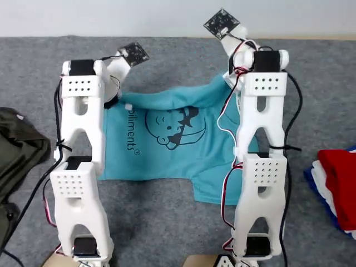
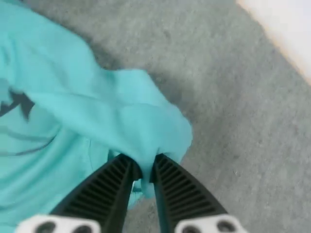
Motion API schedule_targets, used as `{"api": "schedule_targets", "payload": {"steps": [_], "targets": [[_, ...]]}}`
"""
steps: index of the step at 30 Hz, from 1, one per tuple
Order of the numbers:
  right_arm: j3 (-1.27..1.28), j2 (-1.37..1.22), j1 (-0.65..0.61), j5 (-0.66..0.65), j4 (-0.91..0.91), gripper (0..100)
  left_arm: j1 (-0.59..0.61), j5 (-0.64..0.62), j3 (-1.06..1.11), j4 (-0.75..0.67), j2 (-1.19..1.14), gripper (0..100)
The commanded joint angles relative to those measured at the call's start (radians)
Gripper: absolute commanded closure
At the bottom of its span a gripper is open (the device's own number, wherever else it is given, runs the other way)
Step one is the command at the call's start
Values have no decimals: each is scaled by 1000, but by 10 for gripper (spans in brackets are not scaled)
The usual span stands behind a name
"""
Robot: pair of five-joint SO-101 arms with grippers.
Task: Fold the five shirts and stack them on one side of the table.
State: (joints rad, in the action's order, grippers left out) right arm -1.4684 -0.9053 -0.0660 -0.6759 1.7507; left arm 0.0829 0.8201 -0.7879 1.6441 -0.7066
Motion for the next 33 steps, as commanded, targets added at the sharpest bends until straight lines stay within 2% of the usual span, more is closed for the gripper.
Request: {"api": "schedule_targets", "payload": {"steps": [1, 6, 10, 15, 19, 23, 33], "targets": [[-55, 44, 28, -12, 44, 988, -8, 38, -70, 92, 15, 998], [74, 150, 38, -63, 47, 988, 12, 75, -85, 110, 23, 998], [347, 331, 38, -64, 47, 988, 8, 71, -45, 110, 75, 998], [715, 578, 27, -55, 42, 988, -18, -81, 101, 109, 190, 998], [942, 739, 25, 17, 42, 988, -20, -91, 232, 107, 262, 998], [1152, 891, 27, 21, 44, 988, -12, -94, 326, 107, 296, 998], [1629, 1214, 30, 21, 44, 988, 21, -133, 377, 100, 298, 998]]}}
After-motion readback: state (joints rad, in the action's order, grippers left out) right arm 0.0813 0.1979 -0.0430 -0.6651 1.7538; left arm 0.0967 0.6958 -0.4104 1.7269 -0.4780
